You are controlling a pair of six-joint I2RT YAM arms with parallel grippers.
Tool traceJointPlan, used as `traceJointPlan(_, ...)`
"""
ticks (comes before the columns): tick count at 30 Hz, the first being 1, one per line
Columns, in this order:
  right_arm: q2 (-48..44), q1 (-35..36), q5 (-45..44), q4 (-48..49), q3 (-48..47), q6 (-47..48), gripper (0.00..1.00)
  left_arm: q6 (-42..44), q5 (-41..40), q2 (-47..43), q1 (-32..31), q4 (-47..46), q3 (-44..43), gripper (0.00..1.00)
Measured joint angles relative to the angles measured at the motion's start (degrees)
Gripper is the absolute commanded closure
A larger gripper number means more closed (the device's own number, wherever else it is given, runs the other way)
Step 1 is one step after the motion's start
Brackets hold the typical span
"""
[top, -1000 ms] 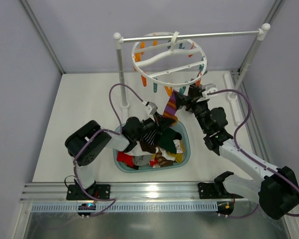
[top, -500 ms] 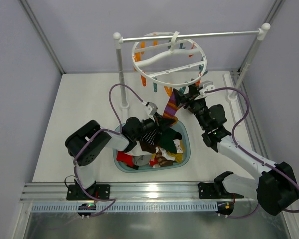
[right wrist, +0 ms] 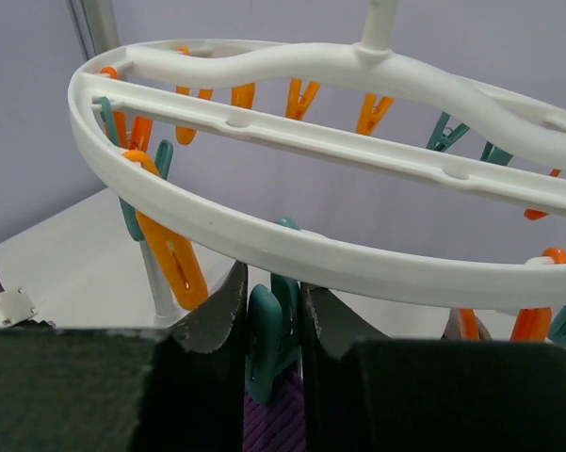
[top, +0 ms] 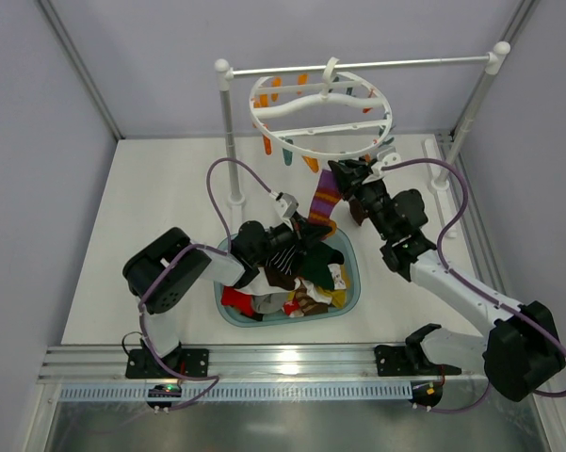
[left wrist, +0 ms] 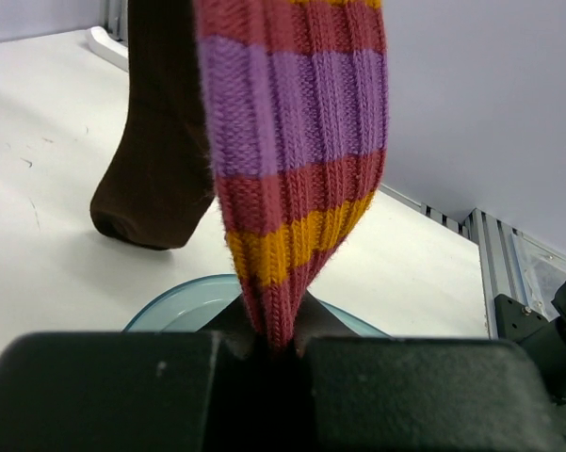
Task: Remove the socks clipped to the hanger
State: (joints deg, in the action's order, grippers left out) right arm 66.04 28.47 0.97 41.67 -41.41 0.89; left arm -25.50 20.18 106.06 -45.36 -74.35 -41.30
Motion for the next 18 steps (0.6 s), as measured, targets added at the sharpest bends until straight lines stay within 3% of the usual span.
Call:
traceJointPlan(2, 0.1, 0.0, 0.1, -0.2, -0.1, -0.1, 0.96, 0.0, 0.0, 0.0, 0.0, 0.0, 0.0, 1.0)
traceJointPlan(18, -0.8, -0.1, -0.6, 3.3, 1.5, -0.1, 0.96, 0.3, -0.2, 0.0, 0.3, 0.0, 0.1, 1.0)
